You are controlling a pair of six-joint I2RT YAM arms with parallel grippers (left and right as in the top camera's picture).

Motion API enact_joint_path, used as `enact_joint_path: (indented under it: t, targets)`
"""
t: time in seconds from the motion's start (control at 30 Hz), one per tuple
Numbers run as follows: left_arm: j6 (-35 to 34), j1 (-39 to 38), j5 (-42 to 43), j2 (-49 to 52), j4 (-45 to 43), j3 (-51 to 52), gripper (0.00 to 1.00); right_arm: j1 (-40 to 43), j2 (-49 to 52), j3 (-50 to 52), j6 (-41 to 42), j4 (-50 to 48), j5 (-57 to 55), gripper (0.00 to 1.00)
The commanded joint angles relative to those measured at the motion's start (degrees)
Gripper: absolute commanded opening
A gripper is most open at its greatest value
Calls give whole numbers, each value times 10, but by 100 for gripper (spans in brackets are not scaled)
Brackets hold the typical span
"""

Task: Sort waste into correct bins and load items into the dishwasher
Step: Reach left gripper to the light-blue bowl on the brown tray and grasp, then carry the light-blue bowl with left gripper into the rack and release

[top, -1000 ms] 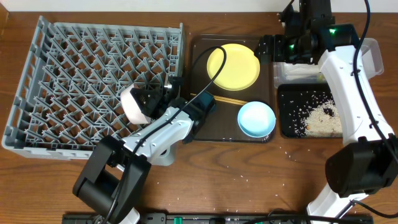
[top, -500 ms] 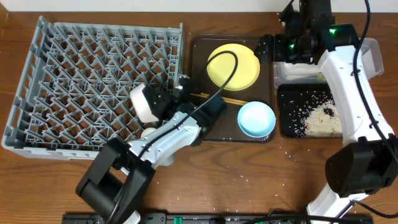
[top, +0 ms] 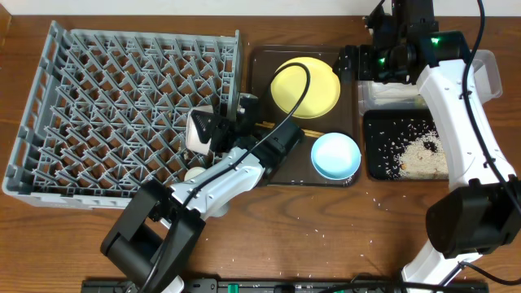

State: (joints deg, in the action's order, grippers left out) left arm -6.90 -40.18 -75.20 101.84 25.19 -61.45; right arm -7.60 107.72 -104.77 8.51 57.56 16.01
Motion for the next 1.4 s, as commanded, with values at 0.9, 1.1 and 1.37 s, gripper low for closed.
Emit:
enact_joint_path:
  t: [0.9, 1.1, 1.37]
  targets:
    - [-330, -23, 743, -80, 3, -68, 88, 144, -89, -41, 74, -27, -16, 99]
    - [-338, -24, 744, -8, -32, -68, 85, 191, -108, -41, 84, -10, -16, 99]
    - [-341, -24, 767, 65, -94, -68, 85, 192, -106, -41, 77, 13, -16, 99]
